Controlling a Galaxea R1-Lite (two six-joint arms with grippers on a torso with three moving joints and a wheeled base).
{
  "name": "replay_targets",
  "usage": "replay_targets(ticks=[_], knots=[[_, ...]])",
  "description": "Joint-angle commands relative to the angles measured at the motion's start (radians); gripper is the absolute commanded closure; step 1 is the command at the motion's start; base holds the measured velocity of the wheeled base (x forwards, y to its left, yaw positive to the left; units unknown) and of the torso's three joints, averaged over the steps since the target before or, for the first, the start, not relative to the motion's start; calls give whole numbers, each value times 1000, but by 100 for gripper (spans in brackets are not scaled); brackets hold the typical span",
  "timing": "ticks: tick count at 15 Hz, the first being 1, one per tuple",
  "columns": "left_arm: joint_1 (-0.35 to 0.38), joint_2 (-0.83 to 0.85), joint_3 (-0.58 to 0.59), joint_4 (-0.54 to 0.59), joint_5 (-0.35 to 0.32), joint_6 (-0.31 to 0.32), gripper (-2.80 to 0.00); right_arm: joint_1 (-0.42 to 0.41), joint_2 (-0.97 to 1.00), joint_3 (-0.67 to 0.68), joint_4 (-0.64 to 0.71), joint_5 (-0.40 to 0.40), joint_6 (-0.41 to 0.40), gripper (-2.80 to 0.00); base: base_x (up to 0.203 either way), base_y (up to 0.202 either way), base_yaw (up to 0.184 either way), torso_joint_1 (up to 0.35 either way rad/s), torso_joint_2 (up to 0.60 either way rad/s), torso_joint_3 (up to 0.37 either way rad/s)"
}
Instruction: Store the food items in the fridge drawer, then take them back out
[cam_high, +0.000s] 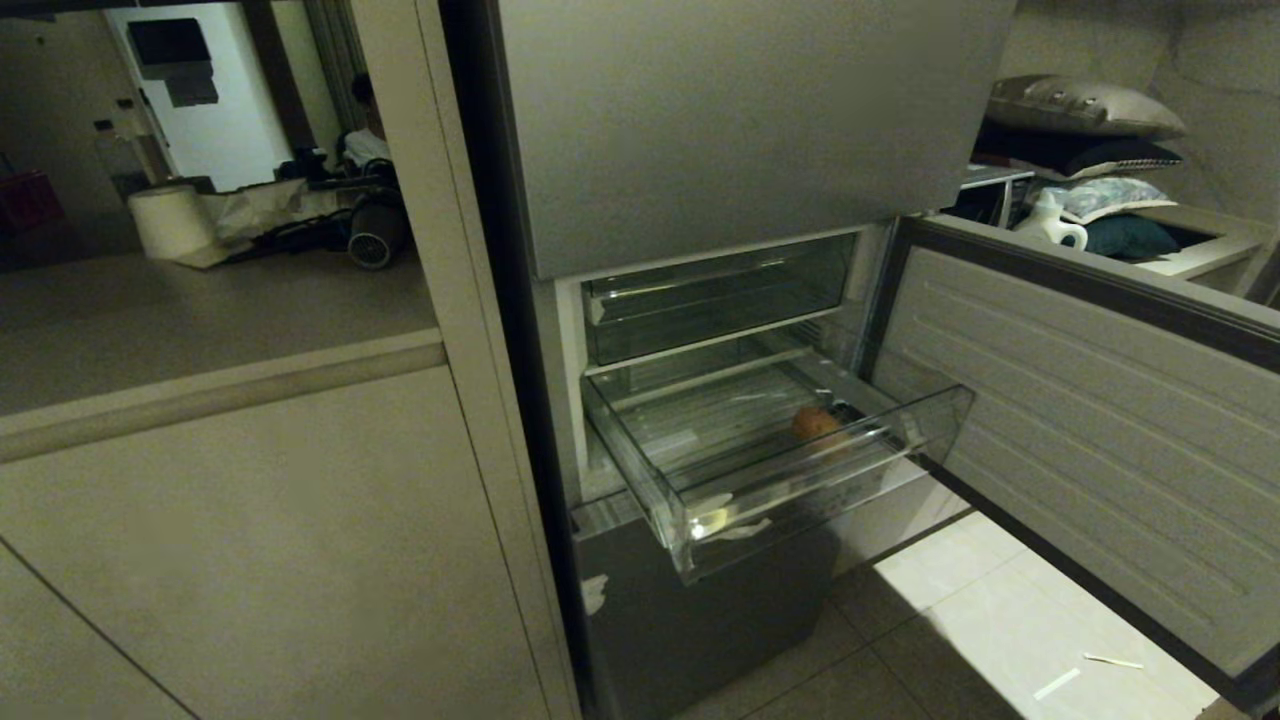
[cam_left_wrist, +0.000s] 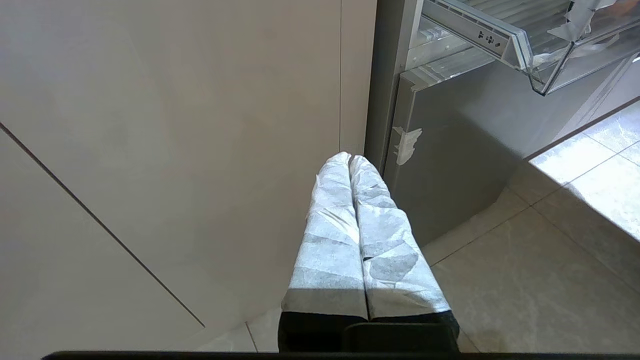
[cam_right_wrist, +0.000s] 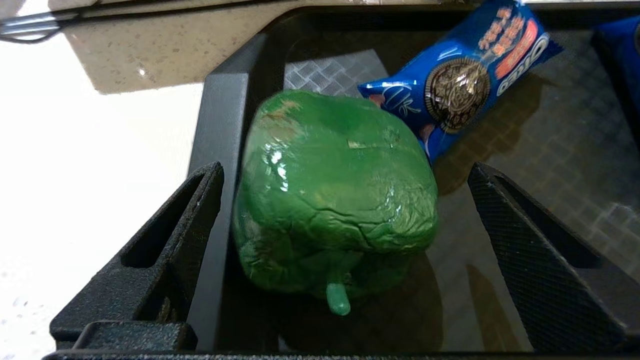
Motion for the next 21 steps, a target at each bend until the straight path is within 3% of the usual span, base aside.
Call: replay_targets(ticks=[1, 9, 10, 16, 21], knots=[[0, 1, 0, 1, 0, 0, 0, 6, 16, -6, -4, 8, 3, -280, 0, 0, 0, 0, 0, 0], [0, 1, 0, 1, 0, 0, 0, 24, 57, -62, -4, 11, 13, -280, 0, 0, 0, 0, 0, 0], [0, 1, 0, 1, 0, 0, 0, 24, 65, -71, -4, 11, 12, 0, 0, 0, 0, 0, 0, 0], [0, 1, 0, 1, 0, 0, 0, 16, 26, -63, 2, 37, 11, 0, 0, 0, 0, 0, 0, 0], [0, 1, 0, 1, 0, 0, 0, -2, -130, 51, 33, 43, 15, 0, 0, 0, 0, 0, 0, 0]])
